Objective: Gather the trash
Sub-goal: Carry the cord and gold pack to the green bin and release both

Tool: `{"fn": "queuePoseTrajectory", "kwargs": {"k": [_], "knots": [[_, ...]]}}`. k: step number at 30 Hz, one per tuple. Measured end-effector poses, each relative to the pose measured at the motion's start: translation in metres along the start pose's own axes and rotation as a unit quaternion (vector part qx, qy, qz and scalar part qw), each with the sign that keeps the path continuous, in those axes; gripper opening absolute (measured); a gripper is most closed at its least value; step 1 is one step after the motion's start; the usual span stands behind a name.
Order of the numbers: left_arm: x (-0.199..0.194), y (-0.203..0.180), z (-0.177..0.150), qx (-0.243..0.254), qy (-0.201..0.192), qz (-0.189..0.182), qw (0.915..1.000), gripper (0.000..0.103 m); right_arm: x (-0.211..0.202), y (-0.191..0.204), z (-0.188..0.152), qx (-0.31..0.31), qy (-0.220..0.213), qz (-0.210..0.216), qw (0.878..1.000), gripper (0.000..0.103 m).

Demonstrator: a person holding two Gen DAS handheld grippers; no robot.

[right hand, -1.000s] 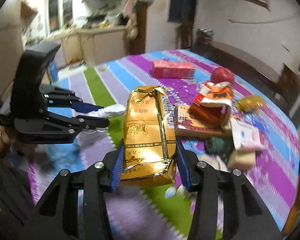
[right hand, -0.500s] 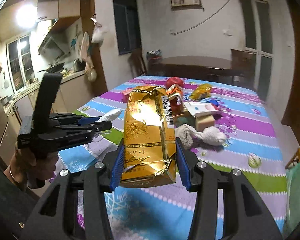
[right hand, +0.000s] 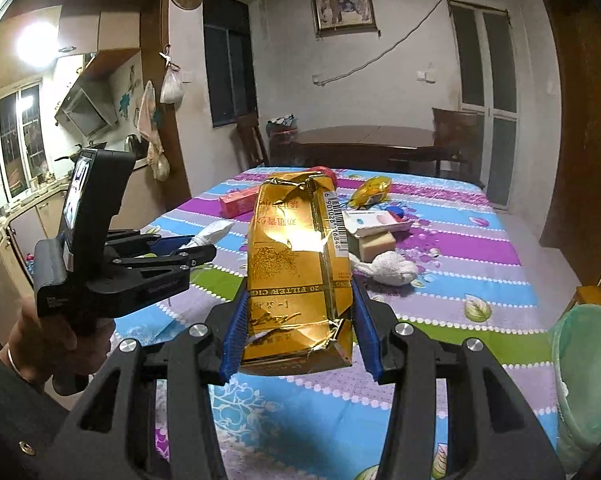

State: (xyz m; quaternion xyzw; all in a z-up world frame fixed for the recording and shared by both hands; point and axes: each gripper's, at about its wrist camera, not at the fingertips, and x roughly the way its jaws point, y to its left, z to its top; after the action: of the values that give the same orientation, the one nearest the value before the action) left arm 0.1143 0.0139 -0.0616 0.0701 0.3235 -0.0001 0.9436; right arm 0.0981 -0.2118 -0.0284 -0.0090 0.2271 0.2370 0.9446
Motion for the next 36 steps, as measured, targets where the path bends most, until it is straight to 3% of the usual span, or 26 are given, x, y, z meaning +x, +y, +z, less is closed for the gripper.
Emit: {"fn": "queuePoseTrajectory", "kwargs": {"k": [13, 23, 36], "knots": [[-0.007, -0.025, 0.025, 0.029, -0.028, -0.001, 0.9992, 0.027, -0.028, -0.032, 0.002, 0.023, -0.028, -0.055, 0.998, 0.045], [-0.008, -0.075, 0.053, 0.065, -0.050, -0.035, 0.9961, 0.028, -0.066, -0.075, -0.001, 0.051, -0.058, -0.126, 0.989, 0.045], [-0.003, -0.211, 0.087, 0.137, -0.068, -0.134, 0.9791, 0.028, -0.122, -0.157, -0.029, 0.135, -0.058, -0.237, 0.960, 0.045]]}}
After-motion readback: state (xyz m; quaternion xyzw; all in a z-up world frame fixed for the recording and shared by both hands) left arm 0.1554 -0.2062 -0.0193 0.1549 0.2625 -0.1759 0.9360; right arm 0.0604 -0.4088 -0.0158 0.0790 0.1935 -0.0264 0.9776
